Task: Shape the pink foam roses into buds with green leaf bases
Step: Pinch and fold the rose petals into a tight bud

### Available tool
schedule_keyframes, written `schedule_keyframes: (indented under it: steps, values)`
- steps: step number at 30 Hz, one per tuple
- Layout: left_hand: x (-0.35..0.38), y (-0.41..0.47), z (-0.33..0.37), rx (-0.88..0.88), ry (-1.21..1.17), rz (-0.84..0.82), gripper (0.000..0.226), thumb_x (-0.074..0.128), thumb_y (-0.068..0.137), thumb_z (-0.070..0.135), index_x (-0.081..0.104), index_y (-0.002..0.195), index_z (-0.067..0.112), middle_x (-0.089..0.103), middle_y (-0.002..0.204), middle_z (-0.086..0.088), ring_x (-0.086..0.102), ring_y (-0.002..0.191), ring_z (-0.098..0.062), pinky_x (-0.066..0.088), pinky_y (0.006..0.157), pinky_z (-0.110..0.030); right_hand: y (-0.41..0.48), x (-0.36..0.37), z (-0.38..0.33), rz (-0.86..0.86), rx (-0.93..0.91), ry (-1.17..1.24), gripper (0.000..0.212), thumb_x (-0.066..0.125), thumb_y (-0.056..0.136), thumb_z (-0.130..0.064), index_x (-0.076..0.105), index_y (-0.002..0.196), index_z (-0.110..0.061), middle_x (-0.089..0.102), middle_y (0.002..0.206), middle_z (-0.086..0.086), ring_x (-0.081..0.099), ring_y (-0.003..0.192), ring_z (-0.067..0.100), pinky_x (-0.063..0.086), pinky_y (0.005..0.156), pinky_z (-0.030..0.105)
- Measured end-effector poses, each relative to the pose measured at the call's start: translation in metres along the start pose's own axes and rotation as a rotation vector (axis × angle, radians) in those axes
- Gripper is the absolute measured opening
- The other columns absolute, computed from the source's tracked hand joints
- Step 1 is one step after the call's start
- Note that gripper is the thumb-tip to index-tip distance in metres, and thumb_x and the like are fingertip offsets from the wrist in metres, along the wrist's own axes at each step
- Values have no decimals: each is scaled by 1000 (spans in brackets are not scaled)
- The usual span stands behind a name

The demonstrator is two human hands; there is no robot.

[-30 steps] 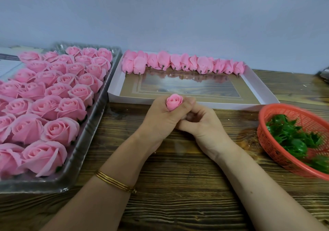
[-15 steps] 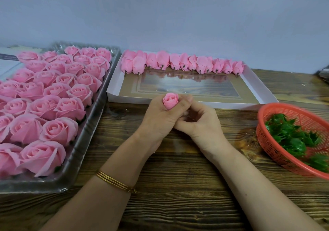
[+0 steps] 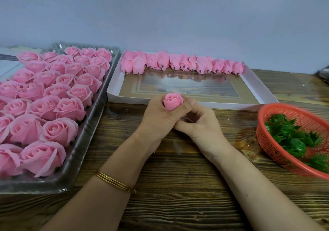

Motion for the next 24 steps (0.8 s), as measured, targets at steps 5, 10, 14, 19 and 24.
schedule_keyframes:
  steps: [5, 10, 14, 19, 24]
  values:
    - [0, -2, 2, 21, 39, 16, 13, 68, 88, 14, 71, 89, 1, 68, 78, -8, 66, 74, -14, 56, 71, -24, 0, 0, 7, -17, 68, 3, 34, 70, 76, 15, 69, 107, 1, 60, 103, 42, 64, 94, 39, 43, 100, 57]
    - [-1, -2, 7, 81, 174, 48, 21, 66, 90, 13, 68, 87, -7, 66, 75, -20, 60, 69, -15, 52, 64, -25, 4, -7, 15, 73, 116, 73, 38, 61, 63, 2, 68, 101, 1, 62, 84, 22, 56, 82, 27, 47, 84, 44]
    - [-2, -2, 9, 158, 375, 46, 24, 69, 90, 16, 64, 78, -4, 61, 73, -21, 52, 65, -14, 47, 64, -37, 7, -18, 14, 215, 119, 243, 21, 65, 66, -14, 59, 85, -9, 57, 82, 15, 55, 78, 26, 44, 76, 41]
    - [-1, 0, 2, 143, 448, 3, 13, 73, 87, 20, 70, 85, 8, 71, 80, -9, 67, 80, -25, 54, 75, -47, 4, -16, 12, 186, 104, 217, 39, 81, 64, -30, 60, 89, -10, 59, 92, 19, 58, 89, 30, 48, 88, 49]
    - [-1, -1, 2, 150, 495, -11, 12, 75, 85, 22, 67, 78, 27, 70, 76, 3, 66, 79, -16, 54, 72, -35, 3, -14, 12, 187, 121, 217, 34, 79, 65, -23, 60, 90, -10, 58, 91, 18, 58, 87, 30, 50, 79, 42]
Point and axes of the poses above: each hand's wrist, its own y-axis towards the middle knuckle, its own x-axis out of the palm, z = x × y, the point moved 5 cm from there along y, towards the middle knuckle
